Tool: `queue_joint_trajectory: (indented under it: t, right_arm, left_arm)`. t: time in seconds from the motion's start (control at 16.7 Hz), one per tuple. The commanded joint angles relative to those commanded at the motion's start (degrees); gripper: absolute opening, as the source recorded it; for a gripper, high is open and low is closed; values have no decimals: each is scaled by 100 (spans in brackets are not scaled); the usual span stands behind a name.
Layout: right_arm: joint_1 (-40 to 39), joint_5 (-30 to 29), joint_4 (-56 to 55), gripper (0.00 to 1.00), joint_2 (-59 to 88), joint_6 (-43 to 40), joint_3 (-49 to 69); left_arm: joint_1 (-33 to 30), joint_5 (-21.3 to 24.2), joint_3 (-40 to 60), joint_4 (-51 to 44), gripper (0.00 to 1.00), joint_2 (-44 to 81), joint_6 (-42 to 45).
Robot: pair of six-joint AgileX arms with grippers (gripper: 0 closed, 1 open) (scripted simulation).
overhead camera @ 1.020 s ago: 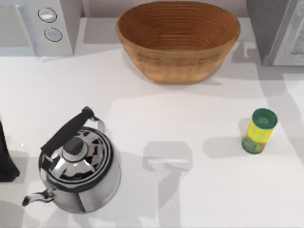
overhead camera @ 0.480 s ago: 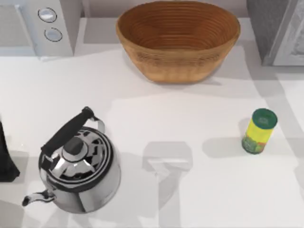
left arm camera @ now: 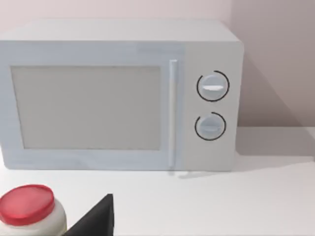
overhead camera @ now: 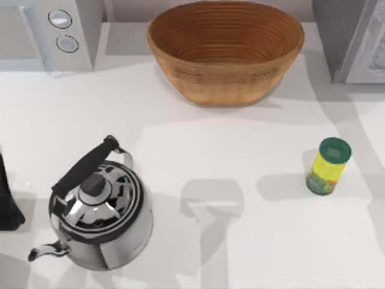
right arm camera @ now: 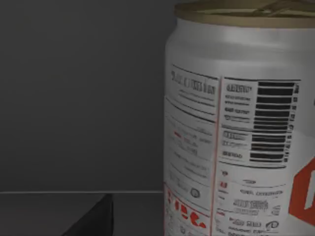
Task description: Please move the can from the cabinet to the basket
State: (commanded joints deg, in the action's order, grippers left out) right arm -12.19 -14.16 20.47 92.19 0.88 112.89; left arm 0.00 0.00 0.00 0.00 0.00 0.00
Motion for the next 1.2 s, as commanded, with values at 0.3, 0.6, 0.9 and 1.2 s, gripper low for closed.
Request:
queue_joint_trajectory:
  t: [0.3, 0.6, 0.9, 1.2]
  right_arm:
    - [121, 112, 146, 100, 821, -2, 982]
    - [193, 178, 220, 100, 1261, -3, 1495]
    - [193, 178, 220, 85, 1261, -3, 1495]
    - [193, 178, 220, 47, 1261, -3, 1495]
  left_arm:
    - [0, 0, 0, 0, 100, 0, 0]
    - [0, 0, 0, 0, 100, 0, 0]
    - [0, 0, 0, 0, 100, 0, 0]
    - [0, 0, 0, 0, 100, 0, 0]
